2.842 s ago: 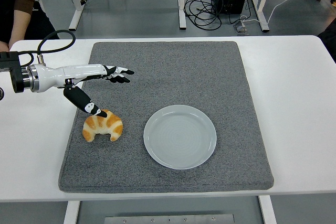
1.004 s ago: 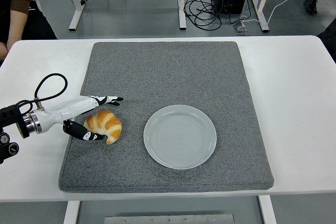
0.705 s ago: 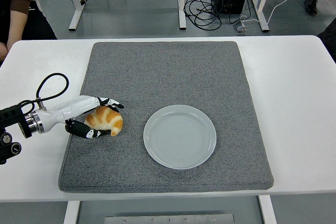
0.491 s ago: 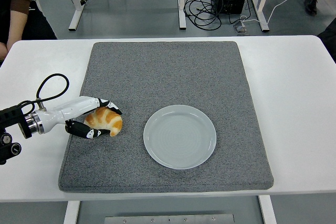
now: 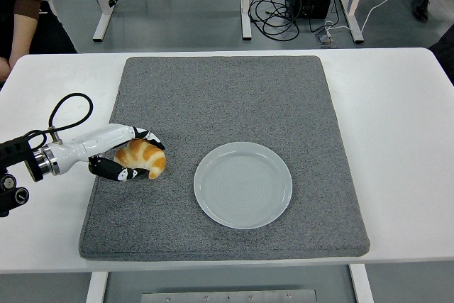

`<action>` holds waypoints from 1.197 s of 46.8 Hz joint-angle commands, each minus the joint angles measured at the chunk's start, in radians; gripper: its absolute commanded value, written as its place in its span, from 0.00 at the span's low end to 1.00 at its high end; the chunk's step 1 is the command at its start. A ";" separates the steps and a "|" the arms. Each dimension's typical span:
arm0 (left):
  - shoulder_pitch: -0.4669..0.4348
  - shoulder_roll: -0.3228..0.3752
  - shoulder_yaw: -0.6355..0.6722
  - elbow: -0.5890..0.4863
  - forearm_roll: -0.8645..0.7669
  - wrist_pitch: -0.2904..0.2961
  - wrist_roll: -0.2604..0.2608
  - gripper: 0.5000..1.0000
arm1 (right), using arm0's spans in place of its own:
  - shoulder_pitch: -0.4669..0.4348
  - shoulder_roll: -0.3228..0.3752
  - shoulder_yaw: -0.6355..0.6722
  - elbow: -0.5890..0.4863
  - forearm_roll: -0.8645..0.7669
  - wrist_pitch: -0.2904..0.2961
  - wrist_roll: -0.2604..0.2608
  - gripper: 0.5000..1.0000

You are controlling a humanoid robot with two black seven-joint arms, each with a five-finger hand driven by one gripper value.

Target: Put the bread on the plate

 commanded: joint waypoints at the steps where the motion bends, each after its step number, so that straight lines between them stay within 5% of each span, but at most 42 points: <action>1: 0.000 0.000 0.005 -0.001 -0.001 -0.003 0.000 0.00 | 0.000 0.000 0.000 0.001 0.000 0.000 0.000 1.00; 32: -0.061 0.005 0.011 -0.001 0.018 -0.003 0.000 0.00 | 0.000 0.000 0.000 0.001 0.000 0.000 0.000 1.00; 56: -0.273 -0.035 0.081 -0.004 0.019 -0.062 0.000 0.00 | 0.000 0.000 -0.001 -0.001 0.000 0.000 0.000 1.00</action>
